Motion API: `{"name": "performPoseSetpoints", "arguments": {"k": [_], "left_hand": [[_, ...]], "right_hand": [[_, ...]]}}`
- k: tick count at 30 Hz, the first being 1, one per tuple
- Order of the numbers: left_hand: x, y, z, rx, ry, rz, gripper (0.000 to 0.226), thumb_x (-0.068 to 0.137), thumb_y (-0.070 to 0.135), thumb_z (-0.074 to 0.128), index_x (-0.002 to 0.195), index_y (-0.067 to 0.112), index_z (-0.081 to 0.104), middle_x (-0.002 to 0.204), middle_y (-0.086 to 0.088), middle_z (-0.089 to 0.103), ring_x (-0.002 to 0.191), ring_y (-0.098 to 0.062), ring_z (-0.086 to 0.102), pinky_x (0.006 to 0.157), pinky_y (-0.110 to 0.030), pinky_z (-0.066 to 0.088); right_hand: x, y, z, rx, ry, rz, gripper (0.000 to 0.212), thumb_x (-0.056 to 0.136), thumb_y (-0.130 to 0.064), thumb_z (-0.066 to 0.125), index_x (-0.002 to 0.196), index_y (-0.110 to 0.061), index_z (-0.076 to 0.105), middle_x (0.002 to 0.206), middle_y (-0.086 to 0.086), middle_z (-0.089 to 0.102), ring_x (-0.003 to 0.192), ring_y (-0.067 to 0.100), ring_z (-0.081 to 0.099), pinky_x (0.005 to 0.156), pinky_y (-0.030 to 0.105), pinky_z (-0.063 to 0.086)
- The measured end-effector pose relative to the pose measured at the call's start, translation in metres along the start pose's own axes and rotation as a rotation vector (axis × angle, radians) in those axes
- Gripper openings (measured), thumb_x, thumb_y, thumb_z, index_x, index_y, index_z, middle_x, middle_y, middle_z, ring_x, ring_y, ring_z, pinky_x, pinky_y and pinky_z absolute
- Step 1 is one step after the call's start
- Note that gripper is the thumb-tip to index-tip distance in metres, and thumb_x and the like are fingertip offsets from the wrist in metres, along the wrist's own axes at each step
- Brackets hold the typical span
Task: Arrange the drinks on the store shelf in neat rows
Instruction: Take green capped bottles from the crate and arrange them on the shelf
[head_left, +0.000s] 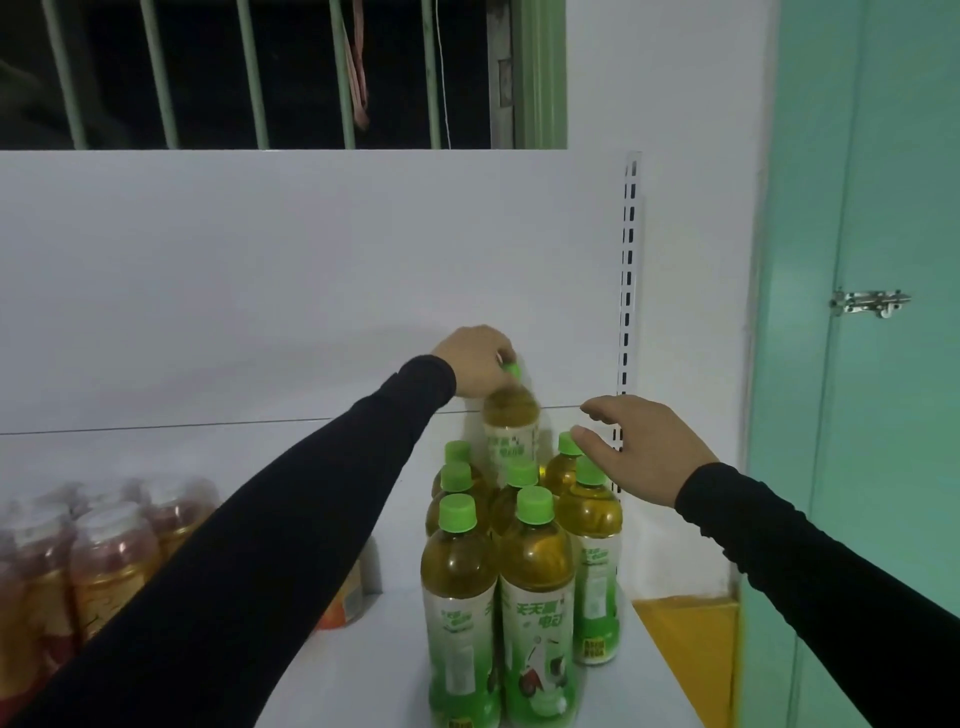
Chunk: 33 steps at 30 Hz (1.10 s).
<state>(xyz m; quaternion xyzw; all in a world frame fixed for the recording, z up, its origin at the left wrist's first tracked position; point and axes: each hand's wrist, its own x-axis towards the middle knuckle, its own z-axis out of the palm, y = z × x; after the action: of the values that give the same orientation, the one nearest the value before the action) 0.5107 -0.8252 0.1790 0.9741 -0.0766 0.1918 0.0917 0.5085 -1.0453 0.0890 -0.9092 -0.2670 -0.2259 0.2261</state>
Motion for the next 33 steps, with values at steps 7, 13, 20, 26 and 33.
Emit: {"name": "performPoseSetpoints", "arguments": {"k": [7, 13, 20, 26, 33], "left_hand": [[-0.012, 0.011, -0.052, -0.351, 0.425, -0.031, 0.031, 0.097, 0.024, 0.061, 0.127, 0.013, 0.062, 0.121, -0.001, 0.059, 0.109, -0.018, 0.054, 0.090, -0.026, 0.043], [-0.035, 0.015, -0.078, -0.513, 0.629, -0.002, 0.025, 0.095, 0.023, 0.063, 0.119, 0.014, 0.064, 0.113, 0.001, 0.062, 0.106, -0.017, 0.057, 0.089, -0.028, 0.048], [-0.072, 0.023, -0.095, -0.785, 0.545, -0.027, 0.009, 0.095, 0.020, 0.065, 0.103, 0.017, 0.067, 0.099, 0.000, 0.062, 0.101, -0.027, 0.064, 0.083, -0.051, 0.060], [-0.106, 0.022, -0.099, -0.861, 0.553, -0.041, 0.017, 0.093, 0.023, 0.069, 0.103, 0.010, 0.072, 0.095, -0.004, 0.069, 0.086, -0.017, 0.064, 0.081, -0.045, 0.059], [-0.166, -0.002, -0.077, -1.264, 0.459, -0.089, 0.022, 0.098, 0.031, 0.062, 0.109, 0.013, 0.068, 0.093, 0.004, 0.071, 0.084, -0.012, 0.066, 0.073, -0.028, 0.053]], "right_hand": [[-0.001, -0.014, -0.010, 0.089, 0.103, -0.013, 0.049, 0.096, -0.049, 0.049, 0.134, -0.019, 0.054, 0.124, -0.001, 0.063, 0.114, 0.012, 0.056, 0.095, 0.022, 0.041], [-0.005, -0.042, -0.020, 0.292, 0.173, -0.024, 0.068, 0.088, -0.061, 0.053, 0.143, -0.021, 0.044, 0.130, 0.002, 0.058, 0.116, 0.014, 0.055, 0.103, 0.037, 0.046], [-0.015, -0.080, -0.034, 0.508, 0.063, 0.020, 0.095, 0.067, -0.074, 0.061, 0.145, -0.026, 0.038, 0.134, -0.002, 0.055, 0.116, 0.014, 0.056, 0.097, 0.033, 0.049], [-0.040, -0.112, -0.032, 0.678, 0.046, 0.014, 0.078, 0.058, -0.073, 0.065, 0.121, -0.028, 0.063, 0.113, -0.009, 0.069, 0.100, 0.008, 0.065, 0.089, 0.033, 0.056], [-0.070, -0.140, -0.008, 1.234, -0.126, 0.044, 0.054, 0.070, -0.039, 0.074, 0.116, -0.014, 0.064, 0.105, 0.004, 0.075, 0.095, 0.020, 0.073, 0.080, 0.033, 0.059]]}}
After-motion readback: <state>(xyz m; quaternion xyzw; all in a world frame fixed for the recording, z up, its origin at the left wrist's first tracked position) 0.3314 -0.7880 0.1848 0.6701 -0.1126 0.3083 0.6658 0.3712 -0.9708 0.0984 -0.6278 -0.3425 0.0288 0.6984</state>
